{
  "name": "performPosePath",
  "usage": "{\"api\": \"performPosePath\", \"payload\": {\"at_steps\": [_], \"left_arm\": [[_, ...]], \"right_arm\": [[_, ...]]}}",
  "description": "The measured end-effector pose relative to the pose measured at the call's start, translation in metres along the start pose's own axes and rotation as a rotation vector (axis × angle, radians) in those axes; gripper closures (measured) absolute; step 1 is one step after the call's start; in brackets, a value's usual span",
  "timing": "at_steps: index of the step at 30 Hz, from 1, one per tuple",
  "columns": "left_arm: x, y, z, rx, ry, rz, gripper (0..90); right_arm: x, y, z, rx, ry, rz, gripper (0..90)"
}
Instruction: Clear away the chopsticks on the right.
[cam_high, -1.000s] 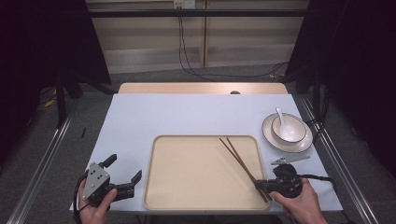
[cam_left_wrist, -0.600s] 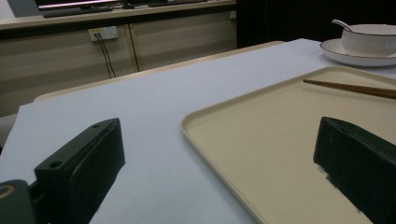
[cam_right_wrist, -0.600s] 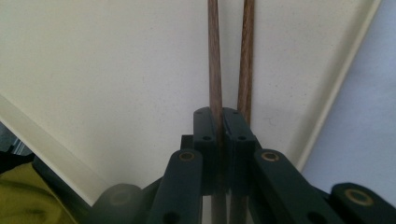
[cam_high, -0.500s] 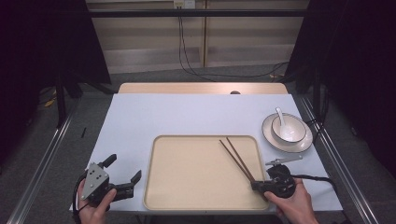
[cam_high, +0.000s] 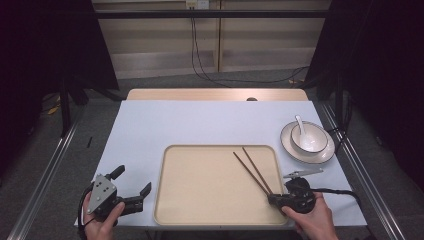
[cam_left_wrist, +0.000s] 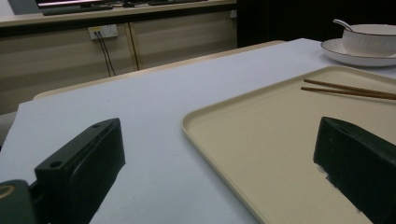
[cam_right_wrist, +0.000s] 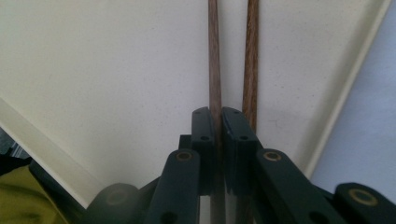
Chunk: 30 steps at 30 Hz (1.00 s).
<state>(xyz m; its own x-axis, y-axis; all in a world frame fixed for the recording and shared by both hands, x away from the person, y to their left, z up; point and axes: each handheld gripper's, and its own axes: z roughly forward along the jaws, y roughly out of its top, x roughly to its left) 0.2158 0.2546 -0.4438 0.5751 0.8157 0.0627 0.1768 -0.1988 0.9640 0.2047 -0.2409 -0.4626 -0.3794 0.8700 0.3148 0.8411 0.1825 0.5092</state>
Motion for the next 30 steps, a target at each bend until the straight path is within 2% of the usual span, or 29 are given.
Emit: {"api": "performPosePath", "payload": {"at_steps": [6,8,11,14,15,17,19,20,22,23,25,27,29,30], "left_arm": [[0.000,0.000,0.000,-0.004,-0.003,-0.004,1.9],[0.000,0.000,0.000,0.001,0.012,0.002,2.0],[0.000,0.000,0.000,-0.007,0.007,-0.017,1.9],[0.000,0.000,-0.001,0.001,0.014,-0.012,1.9],[0.000,0.000,-0.001,0.003,0.016,-0.004,1.8],[0.000,0.000,0.000,0.005,0.003,-0.009,1.8],[-0.001,0.000,0.000,0.005,-0.004,-0.003,1.8],[-0.003,0.000,0.000,0.008,0.001,-0.018,1.8],[-0.003,0.000,0.000,0.020,0.009,-0.014,1.8],[-0.002,0.000,0.000,0.023,0.011,-0.013,1.8],[-0.002,-0.001,0.000,0.020,0.008,-0.018,1.9],[-0.002,-0.001,0.000,0.021,0.009,-0.020,1.9],[-0.003,-0.001,0.000,0.024,0.008,-0.020,1.9],[-0.003,-0.001,-0.001,0.027,0.006,-0.019,1.9]], "right_arm": [[0.001,-0.001,0.000,-0.006,0.013,0.000,79.2],[0.001,-0.001,-0.001,-0.002,0.016,-0.006,78.4],[0.002,-0.002,-0.002,-0.012,0.040,-0.006,68.5],[0.001,-0.002,-0.007,-0.044,0.058,-0.023,58.7],[0.000,-0.002,-0.009,-0.059,0.061,-0.042,55.3],[-0.003,0.000,-0.015,-0.093,0.036,-0.064,49.0],[-0.006,0.001,-0.020,-0.126,0.037,-0.095,45.0],[-0.008,0.002,-0.024,-0.150,0.027,-0.104,40.3],[-0.012,0.004,-0.030,-0.183,0.036,-0.135,34.5],[-0.015,0.005,-0.034,-0.219,0.041,-0.157,30.9],[-0.019,0.006,-0.039,-0.232,0.052,-0.181,20.5],[-0.025,0.004,-0.045,-0.266,0.026,-0.200,18.9],[-0.032,0.001,-0.050,-0.273,0.046,-0.210,13.0],[-0.036,-0.002,-0.054,-0.295,0.044,-0.209,13.1]]}}
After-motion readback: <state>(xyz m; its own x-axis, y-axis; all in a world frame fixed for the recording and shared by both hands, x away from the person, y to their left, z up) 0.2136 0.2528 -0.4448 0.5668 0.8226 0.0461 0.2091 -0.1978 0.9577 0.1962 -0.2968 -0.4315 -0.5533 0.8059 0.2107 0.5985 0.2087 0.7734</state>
